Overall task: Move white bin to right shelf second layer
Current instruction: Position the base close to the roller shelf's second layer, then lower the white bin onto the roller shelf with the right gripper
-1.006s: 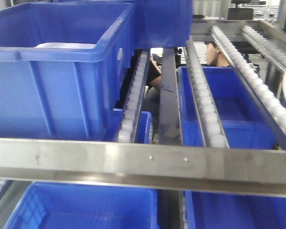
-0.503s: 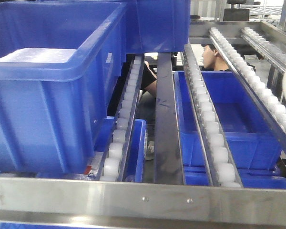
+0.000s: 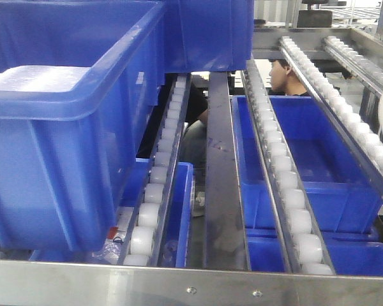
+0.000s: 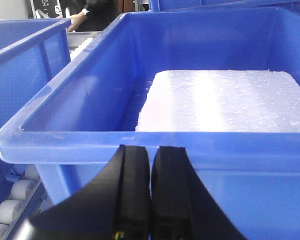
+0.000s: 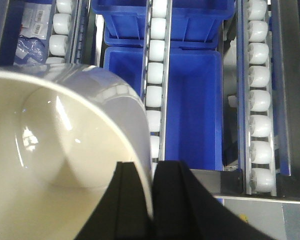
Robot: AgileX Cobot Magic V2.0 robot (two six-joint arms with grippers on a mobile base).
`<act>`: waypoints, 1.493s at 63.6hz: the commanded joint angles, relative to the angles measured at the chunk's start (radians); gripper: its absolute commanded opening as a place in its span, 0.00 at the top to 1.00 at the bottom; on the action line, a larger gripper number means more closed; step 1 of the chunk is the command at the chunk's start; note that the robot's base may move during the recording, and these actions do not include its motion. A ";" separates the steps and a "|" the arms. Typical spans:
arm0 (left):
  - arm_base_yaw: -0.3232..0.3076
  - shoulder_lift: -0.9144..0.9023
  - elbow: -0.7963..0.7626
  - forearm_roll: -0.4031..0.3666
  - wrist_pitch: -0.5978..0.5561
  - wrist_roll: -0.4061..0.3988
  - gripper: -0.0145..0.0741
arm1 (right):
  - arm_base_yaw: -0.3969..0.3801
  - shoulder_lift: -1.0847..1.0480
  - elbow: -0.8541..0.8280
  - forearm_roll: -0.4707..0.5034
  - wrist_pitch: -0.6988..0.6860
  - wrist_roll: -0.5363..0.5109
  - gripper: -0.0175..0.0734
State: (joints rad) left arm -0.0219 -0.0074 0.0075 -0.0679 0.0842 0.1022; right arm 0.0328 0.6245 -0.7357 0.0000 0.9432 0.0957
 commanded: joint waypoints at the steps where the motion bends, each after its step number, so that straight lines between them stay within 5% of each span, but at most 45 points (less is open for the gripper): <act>1: 0.001 -0.016 0.037 -0.006 -0.084 -0.003 0.74 | -0.006 0.003 -0.028 0.000 -0.072 -0.006 0.75; 45: 0.001 -0.016 0.037 -0.006 -0.084 -0.003 0.74 | -0.006 0.013 -0.028 0.038 -0.129 0.008 0.75; 95: 0.001 -0.016 0.037 -0.006 -0.084 -0.003 0.74 | -0.006 0.505 -0.028 0.028 -0.310 0.029 0.75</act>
State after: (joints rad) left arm -0.0219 -0.0074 0.0075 -0.0679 0.0842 0.1022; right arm 0.0328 1.1320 -0.7357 0.0496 0.6821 0.1215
